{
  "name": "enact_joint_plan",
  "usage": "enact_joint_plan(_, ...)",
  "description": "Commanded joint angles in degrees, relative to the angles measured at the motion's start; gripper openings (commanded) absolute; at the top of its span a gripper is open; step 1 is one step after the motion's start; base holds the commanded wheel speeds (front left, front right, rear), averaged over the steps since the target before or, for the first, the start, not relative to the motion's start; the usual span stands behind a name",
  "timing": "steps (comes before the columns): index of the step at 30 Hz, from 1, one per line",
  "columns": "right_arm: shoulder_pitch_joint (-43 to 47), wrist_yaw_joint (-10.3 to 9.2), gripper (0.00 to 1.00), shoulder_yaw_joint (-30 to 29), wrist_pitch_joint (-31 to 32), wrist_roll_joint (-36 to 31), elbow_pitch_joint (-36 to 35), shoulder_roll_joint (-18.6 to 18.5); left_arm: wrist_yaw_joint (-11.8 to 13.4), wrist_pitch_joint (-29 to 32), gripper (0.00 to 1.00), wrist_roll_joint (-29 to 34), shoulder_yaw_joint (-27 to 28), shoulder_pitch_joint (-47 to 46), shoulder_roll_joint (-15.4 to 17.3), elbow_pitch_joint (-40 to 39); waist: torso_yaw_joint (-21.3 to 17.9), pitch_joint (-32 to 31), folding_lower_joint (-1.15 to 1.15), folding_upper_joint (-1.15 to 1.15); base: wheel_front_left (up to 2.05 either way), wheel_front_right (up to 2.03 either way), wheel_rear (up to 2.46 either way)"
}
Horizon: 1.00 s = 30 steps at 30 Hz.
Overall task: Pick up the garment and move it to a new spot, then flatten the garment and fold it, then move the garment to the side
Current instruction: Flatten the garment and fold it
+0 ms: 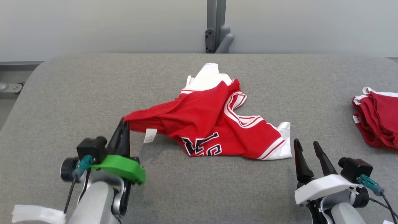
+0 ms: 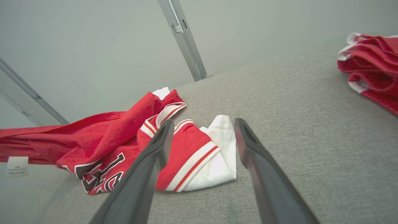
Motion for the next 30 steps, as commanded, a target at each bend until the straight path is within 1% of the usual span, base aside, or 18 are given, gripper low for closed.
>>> enact_joint_plan(1,1.1,-0.01,1.0,-0.2,-0.1,-0.1,0.2,-0.2,-0.4,0.0,0.0,0.9,0.2,-2.3,0.0,-2.3,-0.1,-0.5,0.0,0.0,0.0,0.0,0.0)
enact_joint_plan(2,1.2,-0.01,1.0,-0.4,-0.1,-0.1,0.2,-0.2,-0.8,0.0,0.0,1.5,0.0,-3.5,0.0,-4.2,0.0,-0.7,0.0,0.0,0.0,0.0,0.0)
enact_joint_plan(3,1.3,-0.01,1.0,-0.8,-0.1,-0.2,0.2,-0.2,-2.2,0.1,0.0,2.4,-1.1,-6.8,0.2,-7.1,0.3,-1.1,0.0,0.0,0.0,0.0,0.0)
enact_joint_plan(4,1.3,0.0,1.0,-0.8,-0.1,-0.2,0.2,-0.2,-3.1,0.9,0.0,2.5,-1.8,-9.2,0.2,-8.1,0.4,-1.1,0.0,0.0,0.0,0.0,0.0)
enact_joint_plan(6,1.2,-0.01,1.0,-0.5,-0.1,-0.1,0.3,-0.2,-4.5,3.8,0.0,5.0,-3.9,-15.0,2.1,-8.9,0.4,-1.1,0.0,0.0,0.0,0.0,0.0)
enact_joint_plan(7,1.0,-0.01,1.0,-0.2,-0.1,0.0,0.4,-0.2,-5.0,5.3,0.0,5.2,-4.7,-18.1,2.2,-9.2,0.2,-1.1,0.0,0.0,0.0,0.0,0.0)
enact_joint_plan(9,0.5,-0.01,1.0,0.3,-0.1,0.6,0.4,-0.2,-6.1,8.7,0.0,7.7,-7.3,-23.9,3.1,-8.7,-0.3,-0.9,0.0,0.0,0.0,0.0,0.0)
enact_joint_plan(12,0.0,-0.01,1.0,1.7,-0.1,1.5,0.7,-0.2,-7.0,12.2,0.0,8.9,-9.9,-32.1,3.4,-7.6,-2.1,-0.6,0.0,0.0,0.0,0.0,0.0)
enact_joint_plan(14,0.1,-0.01,1.0,2.1,-0.1,1.9,0.8,-0.2,-7.4,13.7,0.0,8.5,-11.7,-36.4,2.6,-6.4,-3.4,-0.3,0.0,0.0,0.0,0.0,0.0)
enact_joint_plan(17,-0.3,-0.01,1.0,2.3,-0.1,2.1,1.0,-0.2,-7.8,15.0,0.0,7.2,-13.9,-42.4,1.3,-4.3,-5.6,0.5,0.0,0.0,0.0,0.0,0.0)
enact_joint_plan(21,-0.8,-0.01,1.0,1.5,-0.1,2.4,1.0,-0.2,-7.8,13.6,0.0,5.2,-15.1,-49.0,-0.5,-1.8,-8.4,1.7,0.0,0.0,0.0,0.0,0.0)
enact_joint_plan(26,-1.3,-0.01,1.0,0.9,-0.1,2.5,1.0,-0.2,-7.8,12.2,0.0,3.8,-15.3,-53.9,-1.5,1.5,-9.9,2.8,0.0,0.0,0.0,0.0,0.0)
enact_joint_plan(28,-1.3,-0.01,1.0,0.8,-0.1,2.5,1.1,-0.2,-6.9,10.7,0.0,3.4,-14.1,-55.3,-1.5,3.1,-10.1,3.2,0.0,0.0,0.0,0.0,0.0)
enact_joint_plan(30,-1.3,-0.01,1.0,0.3,-0.1,2.6,0.9,-0.2,-5.4,9.4,0.0,2.9,-12.5,-56.6,-0.8,4.7,-9.9,3.7,0.0,0.0,0.0,0.0,0.0)
